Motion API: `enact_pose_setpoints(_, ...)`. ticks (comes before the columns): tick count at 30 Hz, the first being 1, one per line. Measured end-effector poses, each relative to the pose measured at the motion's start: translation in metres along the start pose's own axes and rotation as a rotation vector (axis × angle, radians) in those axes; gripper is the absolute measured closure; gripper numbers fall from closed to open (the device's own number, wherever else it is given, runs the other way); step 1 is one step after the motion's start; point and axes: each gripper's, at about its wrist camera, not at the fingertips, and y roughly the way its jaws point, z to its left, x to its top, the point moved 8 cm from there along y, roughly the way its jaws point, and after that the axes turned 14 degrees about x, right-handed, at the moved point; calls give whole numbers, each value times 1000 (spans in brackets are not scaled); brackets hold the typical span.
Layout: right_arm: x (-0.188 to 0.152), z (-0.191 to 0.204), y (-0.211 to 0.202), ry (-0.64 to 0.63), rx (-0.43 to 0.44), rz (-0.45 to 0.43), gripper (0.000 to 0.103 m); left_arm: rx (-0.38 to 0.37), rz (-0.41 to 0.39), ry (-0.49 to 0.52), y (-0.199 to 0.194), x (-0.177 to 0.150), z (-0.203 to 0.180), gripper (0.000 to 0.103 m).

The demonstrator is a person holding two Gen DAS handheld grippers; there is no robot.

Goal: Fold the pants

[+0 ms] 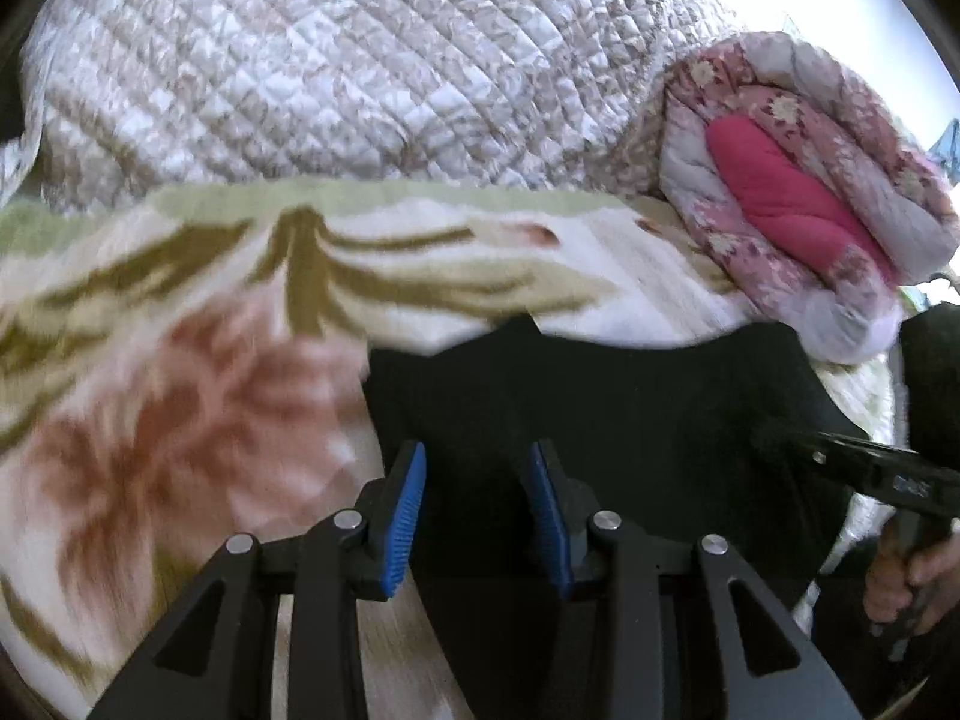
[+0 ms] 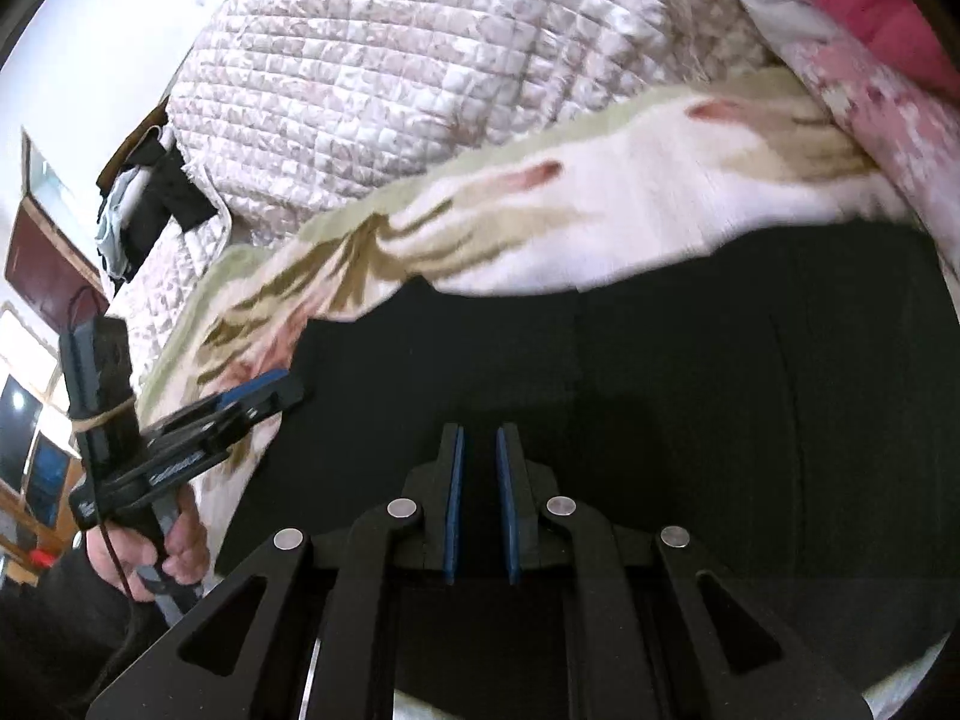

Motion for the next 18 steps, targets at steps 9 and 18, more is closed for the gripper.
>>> enact_pose_setpoints(9,-8,-23,4,52,-35,8,92,36,28,-18,38,10,11,63)
enact_pose_setpoints(18,-70,13,-26,-53,-110,35,92,-30,14,-13,-25,-37,-2,63)
